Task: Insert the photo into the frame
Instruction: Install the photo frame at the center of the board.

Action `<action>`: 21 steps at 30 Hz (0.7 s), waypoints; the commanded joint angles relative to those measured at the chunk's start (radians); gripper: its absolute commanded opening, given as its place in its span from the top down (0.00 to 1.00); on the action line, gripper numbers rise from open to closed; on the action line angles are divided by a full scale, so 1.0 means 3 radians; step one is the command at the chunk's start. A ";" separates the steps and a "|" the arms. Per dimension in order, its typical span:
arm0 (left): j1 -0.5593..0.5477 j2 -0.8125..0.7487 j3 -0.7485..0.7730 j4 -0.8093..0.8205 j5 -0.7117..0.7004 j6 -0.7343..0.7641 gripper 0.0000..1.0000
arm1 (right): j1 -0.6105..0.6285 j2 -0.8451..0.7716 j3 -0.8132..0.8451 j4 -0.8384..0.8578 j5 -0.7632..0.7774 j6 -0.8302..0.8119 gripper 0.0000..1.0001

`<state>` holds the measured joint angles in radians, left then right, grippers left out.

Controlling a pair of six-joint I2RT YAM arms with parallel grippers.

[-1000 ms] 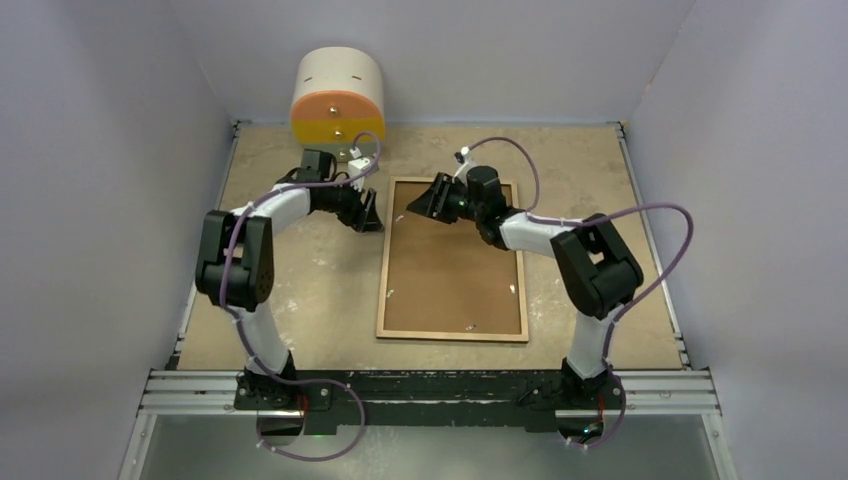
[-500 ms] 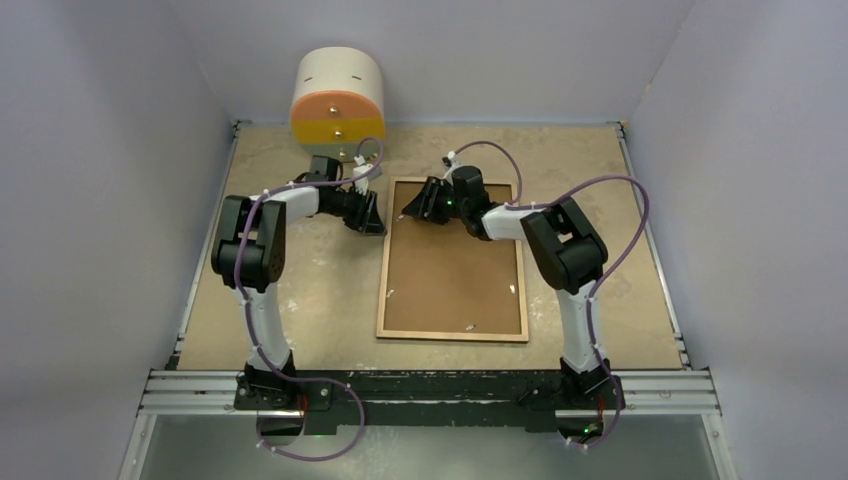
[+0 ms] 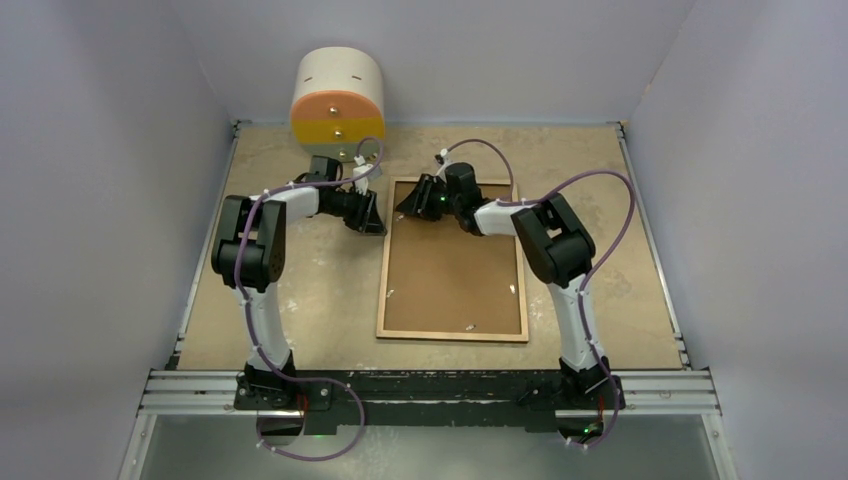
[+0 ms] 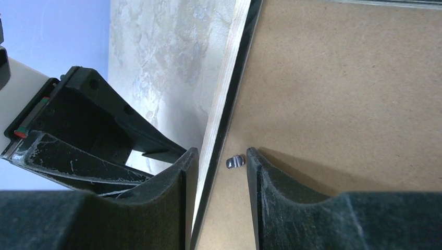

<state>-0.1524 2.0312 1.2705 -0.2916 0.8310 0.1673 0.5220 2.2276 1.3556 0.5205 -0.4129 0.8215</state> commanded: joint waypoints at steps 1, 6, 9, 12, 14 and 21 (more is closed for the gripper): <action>-0.0019 0.0091 -0.0055 0.0135 -0.0031 0.0036 0.70 | 0.0063 0.0103 0.0090 -0.0130 -0.0077 0.0031 0.58; -0.0019 0.0082 -0.0057 0.0147 -0.0031 0.0043 0.71 | 0.0108 0.0153 0.0093 -0.0077 -0.0113 0.0120 0.59; -0.0019 0.0071 -0.0067 0.0147 -0.0037 0.0056 0.71 | 0.0130 0.0192 0.0120 -0.0034 -0.0132 0.0185 0.59; -0.0019 0.0068 -0.0085 0.0148 -0.0039 0.0061 0.71 | 0.0140 0.0222 0.0165 0.0000 -0.0139 0.0232 0.59; -0.0019 0.0061 -0.0102 0.0158 -0.0041 0.0061 0.71 | 0.0139 0.0217 0.0191 -0.0017 -0.0148 0.0275 0.59; -0.0019 0.0044 -0.0114 0.0149 -0.0045 0.0064 0.72 | 0.0120 0.0173 0.0293 -0.0173 -0.0157 0.0176 0.54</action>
<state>-0.1513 2.0312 1.2613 -0.2737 0.8463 0.1669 0.5419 2.2711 1.4097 0.5316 -0.4217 0.8906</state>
